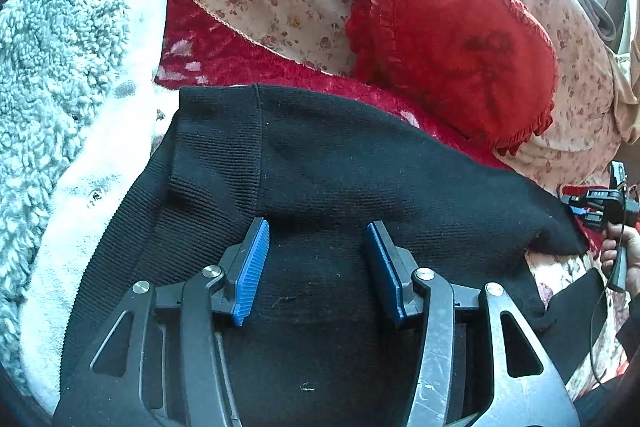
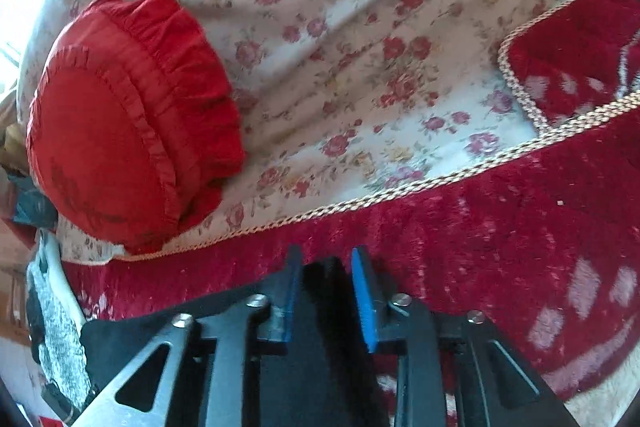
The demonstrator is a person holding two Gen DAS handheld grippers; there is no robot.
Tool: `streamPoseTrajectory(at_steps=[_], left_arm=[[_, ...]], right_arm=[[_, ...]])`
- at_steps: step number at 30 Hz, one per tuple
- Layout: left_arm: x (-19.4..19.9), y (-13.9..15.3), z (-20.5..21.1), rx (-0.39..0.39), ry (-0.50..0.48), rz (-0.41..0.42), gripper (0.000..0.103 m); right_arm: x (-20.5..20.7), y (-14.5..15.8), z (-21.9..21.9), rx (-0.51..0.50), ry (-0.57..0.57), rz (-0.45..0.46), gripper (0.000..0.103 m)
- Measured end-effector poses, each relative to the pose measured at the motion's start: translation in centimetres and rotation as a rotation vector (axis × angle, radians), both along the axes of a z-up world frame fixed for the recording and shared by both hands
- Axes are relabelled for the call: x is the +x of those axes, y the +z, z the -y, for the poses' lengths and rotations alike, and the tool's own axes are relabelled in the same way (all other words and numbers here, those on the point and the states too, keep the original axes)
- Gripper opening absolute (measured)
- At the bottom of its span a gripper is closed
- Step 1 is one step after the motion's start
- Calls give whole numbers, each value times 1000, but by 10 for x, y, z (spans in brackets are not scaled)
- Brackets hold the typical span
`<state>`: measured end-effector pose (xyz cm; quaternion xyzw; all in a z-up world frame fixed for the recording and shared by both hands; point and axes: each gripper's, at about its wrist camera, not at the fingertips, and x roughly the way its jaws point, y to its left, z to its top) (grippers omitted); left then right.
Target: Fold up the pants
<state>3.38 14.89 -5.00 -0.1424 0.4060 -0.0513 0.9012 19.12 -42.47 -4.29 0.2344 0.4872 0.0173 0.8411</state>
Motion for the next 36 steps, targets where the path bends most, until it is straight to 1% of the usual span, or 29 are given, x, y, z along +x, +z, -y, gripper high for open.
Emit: streamPoseTrajectory(at_steps=[1,2,4,5,6,8,9,10,11,12,13,15,16,17,18,19,21,22,23,24,26,27,29,30,34,36], left_arm=[[0,0,1,3,-1,1,51],[0,0,1,5,-2,2,51],[1,1,-1,-11,-14,-6,51],[1,2,-4,-31,-25,-15,51],[1,6,-12,-82,-36,-29,51],[0,14,-29,-143,-36,-49,51],[-1,20,-36,-135,-24,-46,51],[-2,25,-43,-108,-13,-38,51],[-3,30,-50,-64,-1,-30,56],[-1,36,-60,18,10,-26,61],[1,38,-67,66,17,-28,66],[12,41,-85,159,26,-43,66],[19,41,-89,188,18,-49,66],[26,40,-91,213,-5,-53,66],[34,39,-91,234,-53,-43,66],[42,39,-88,258,-107,-17,66],[55,40,-81,300,-183,28,66],[60,39,-79,294,-211,36,66],[68,37,-77,271,-250,31,66],[75,34,-76,254,-287,12,66],[88,23,-75,237,-341,-53,66],[94,17,-76,210,-369,-83,66],[102,11,-80,170,-380,-104,66],[107,9,-85,134,-377,-106,66],[115,4,-92,30,-363,-113,66],[115,2,-91,4,-381,-131,66]], right_arm=[[-1,1,-1,0,7,7,14],[-2,2,-3,-3,12,13,8],[-8,12,-4,-7,6,57,7],[-12,17,-4,-15,4,70,6],[-17,26,-8,-41,5,94,6],[-24,36,-13,-70,10,120,6],[-30,43,-16,-90,16,137,6],[-37,49,-20,-109,24,149,6],[-42,53,-23,-123,35,156,6],[-48,57,-27,-138,47,163,6],[-54,60,-30,-152,59,168,6],[-65,64,-34,-164,73,170,6],[-69,65,-35,-164,76,170,6],[-74,66,-37,-165,79,168,6],[-78,66,-38,-165,78,169,6],[-81,66,-40,-162,80,167,6],[-82,64,-42,-163,80,168,6],[-81,63,-42,-163,80,166,6],[-82,63,-42,-163,79,165,6],[-81,62,-41,-160,77,164,6],[-80,60,-40,-156,77,155,6],[-80,59,-40,-154,77,152,6],[-79,56,-40,-156,74,146,6],[-78,55,-39,-153,72,145,6],[-76,52,-35,-143,64,141,6],[-76,51,-34,-141,59,140,6]])
